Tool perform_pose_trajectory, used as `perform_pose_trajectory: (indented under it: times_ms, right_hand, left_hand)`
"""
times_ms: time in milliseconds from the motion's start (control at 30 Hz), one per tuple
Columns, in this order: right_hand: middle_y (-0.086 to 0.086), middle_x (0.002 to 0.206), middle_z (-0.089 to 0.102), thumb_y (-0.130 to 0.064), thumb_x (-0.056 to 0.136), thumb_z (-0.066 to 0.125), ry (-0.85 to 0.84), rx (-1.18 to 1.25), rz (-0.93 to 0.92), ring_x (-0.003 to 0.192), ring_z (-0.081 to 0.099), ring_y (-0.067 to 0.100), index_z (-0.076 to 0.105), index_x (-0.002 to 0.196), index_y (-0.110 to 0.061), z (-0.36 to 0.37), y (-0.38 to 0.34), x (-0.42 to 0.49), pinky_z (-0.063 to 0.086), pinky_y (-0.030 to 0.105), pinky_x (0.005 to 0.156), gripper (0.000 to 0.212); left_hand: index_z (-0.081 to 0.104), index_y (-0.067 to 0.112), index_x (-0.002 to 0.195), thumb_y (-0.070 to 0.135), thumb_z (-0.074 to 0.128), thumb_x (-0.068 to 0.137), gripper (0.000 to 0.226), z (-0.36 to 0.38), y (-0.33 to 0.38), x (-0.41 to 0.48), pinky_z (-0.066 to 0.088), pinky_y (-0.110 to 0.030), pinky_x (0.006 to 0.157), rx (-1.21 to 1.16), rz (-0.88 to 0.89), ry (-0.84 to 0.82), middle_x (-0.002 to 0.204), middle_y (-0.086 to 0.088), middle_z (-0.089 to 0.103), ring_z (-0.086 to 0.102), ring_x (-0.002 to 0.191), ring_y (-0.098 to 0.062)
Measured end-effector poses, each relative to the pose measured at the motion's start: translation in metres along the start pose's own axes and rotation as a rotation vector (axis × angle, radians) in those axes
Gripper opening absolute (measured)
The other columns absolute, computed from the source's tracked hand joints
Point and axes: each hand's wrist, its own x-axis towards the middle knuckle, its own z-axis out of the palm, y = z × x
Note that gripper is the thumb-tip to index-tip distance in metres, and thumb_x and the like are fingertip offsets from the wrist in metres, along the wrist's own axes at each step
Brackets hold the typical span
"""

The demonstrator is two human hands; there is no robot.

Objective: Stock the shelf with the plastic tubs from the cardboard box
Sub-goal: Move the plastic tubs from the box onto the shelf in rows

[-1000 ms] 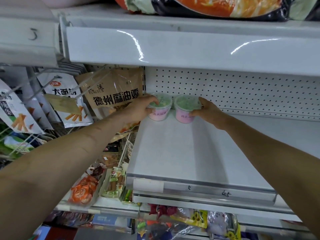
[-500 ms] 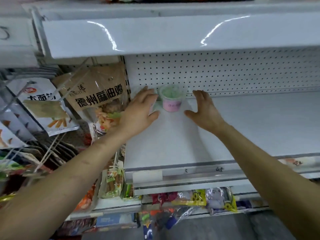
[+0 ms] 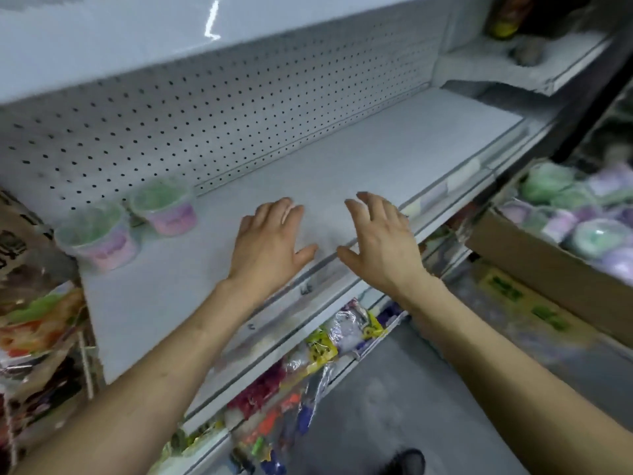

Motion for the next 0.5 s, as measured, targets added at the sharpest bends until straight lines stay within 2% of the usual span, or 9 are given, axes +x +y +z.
perform_pose_trajectory:
  times_ms: [267,367,500]
  right_hand:
    - [0.015,0.148,0.05,-0.048,0.079,0.065,0.059,-0.034,0.213,0.135,0.048,0.037,0.051,0.143,-0.013,-0.031,0.148,-0.057,0.04,0.048,0.113,0.074]
    - [0.012,0.147,0.05,-0.052,0.08,0.062,0.065,-0.051,0.27,0.136,0.047,0.034,0.051,0.142,-0.014,-0.04,0.198,-0.077,0.041,0.048,0.113,0.074]
    - [0.012,0.146,0.049,-0.051,0.08,0.066,0.04,-0.089,0.393,0.129,0.05,0.035,0.046,0.148,-0.016,-0.054,0.269,-0.112,0.044,0.046,0.107,0.079]
  left_hand:
    - [0.055,0.018,0.14,0.056,0.065,0.085,0.068,0.033,0.158,0.078,0.047,-0.048,0.094,-0.036,0.216,-0.019,0.148,-0.008,0.053,0.051,0.13,-0.032]
    - [0.053,0.017,0.141,0.058,0.062,0.087,0.068,0.046,0.207,0.096,0.047,-0.049,0.098,-0.044,0.254,-0.039,0.149,-0.008,0.05,0.048,0.133,-0.032]
    - [0.049,0.018,0.145,0.058,0.061,0.089,0.07,0.063,0.278,0.125,0.045,-0.05,0.104,-0.074,0.334,-0.063,0.151,-0.009,0.049,0.047,0.135,-0.033]
